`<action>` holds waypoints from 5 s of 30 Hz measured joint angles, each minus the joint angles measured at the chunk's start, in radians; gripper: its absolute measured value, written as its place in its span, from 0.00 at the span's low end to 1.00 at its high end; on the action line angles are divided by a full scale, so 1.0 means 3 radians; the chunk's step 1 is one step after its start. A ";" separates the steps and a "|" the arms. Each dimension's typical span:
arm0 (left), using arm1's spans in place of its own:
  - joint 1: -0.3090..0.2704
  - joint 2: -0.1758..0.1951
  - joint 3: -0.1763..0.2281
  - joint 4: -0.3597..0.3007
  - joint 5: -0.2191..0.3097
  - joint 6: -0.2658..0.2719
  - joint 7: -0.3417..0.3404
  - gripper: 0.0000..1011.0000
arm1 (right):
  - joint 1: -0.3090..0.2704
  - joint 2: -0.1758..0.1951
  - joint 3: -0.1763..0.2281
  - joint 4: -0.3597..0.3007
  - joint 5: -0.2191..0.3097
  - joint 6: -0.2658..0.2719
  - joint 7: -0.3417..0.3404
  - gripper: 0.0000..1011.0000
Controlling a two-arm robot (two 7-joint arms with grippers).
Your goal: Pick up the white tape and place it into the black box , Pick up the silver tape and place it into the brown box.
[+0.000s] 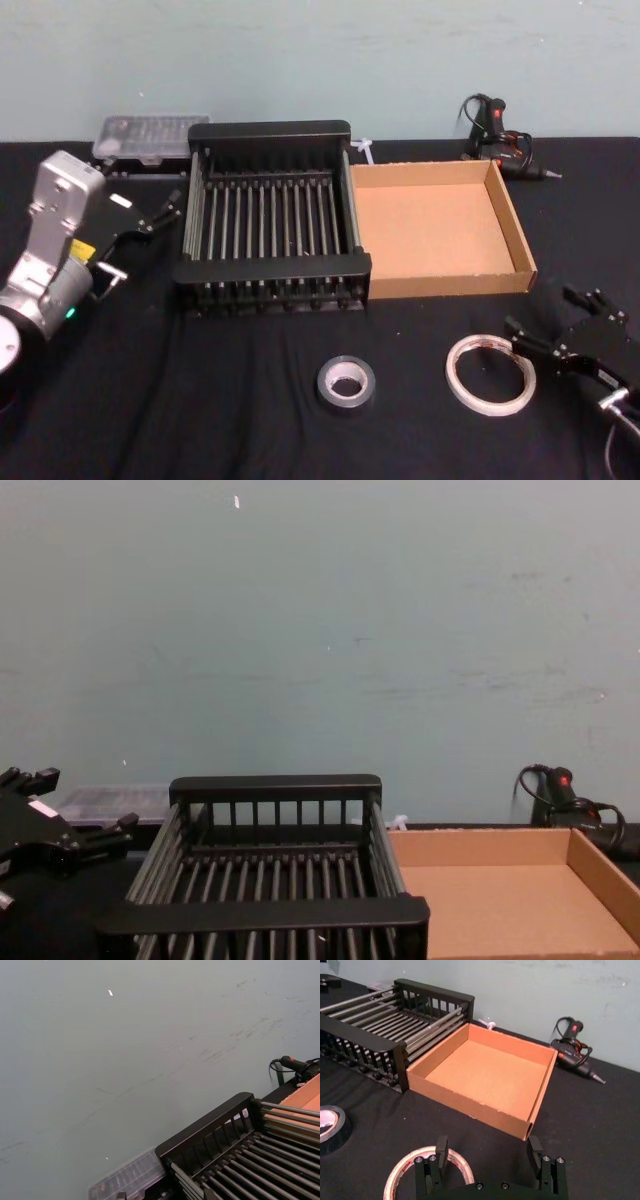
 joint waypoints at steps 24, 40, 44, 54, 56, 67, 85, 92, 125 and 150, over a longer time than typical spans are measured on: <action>0.0000 0.0000 0.0000 0.0000 0.0000 0.0000 0.0000 0.99 | 0.0124 -0.0265 -0.0036 0.0351 -0.0147 0.0120 0.0188 0.99; 0.0000 0.0000 0.0000 0.0000 0.0000 0.0000 0.0000 0.99 | 0.0174 -0.0395 -0.0014 0.0463 -0.0267 0.0179 0.0297 0.99; 0.0000 0.0000 0.0000 0.0000 0.0000 0.0000 0.0000 0.99 | 0.0168 -0.0418 0.0009 0.0480 -0.0298 0.0188 0.0323 0.99; 0.0000 0.0000 0.0000 0.0000 0.0000 0.0000 0.0000 0.99 | 0.0147 -0.0463 0.0060 0.0494 -0.0364 0.0191 0.0393 0.99; 0.0000 0.0000 0.0000 0.0000 0.0000 0.0000 0.0000 0.99 | 0.0147 -0.0464 0.0061 0.0496 -0.0368 0.0188 0.0398 0.99; 0.0000 0.0000 0.0000 0.0000 0.0000 0.0000 0.0000 0.99 | 0.0145 -0.0460 0.0061 0.0493 -0.0364 0.0188 0.0388 0.99; 0.0000 0.0000 0.0000 0.0000 0.0000 0.0000 0.0000 0.99 | 0.0145 -0.0457 0.0057 0.0488 -0.0354 0.0189 0.0377 0.52; 0.0000 0.0000 0.0000 0.0000 0.0000 0.0000 0.0000 0.99 | 0.0145 -0.0457 0.0057 0.0488 -0.0352 0.0189 0.0374 0.33; 0.0000 0.0000 0.0000 0.0000 0.0000 0.0000 0.0000 0.99 | 0.0087 -0.0507 0.0140 0.0474 -0.0373 -0.0100 0.0646 0.09; 0.0000 0.0000 0.0000 0.0000 0.0000 0.0000 0.0000 0.99 | 0.0138 -0.0557 0.0215 0.0326 -0.0392 -0.0458 0.0734 0.09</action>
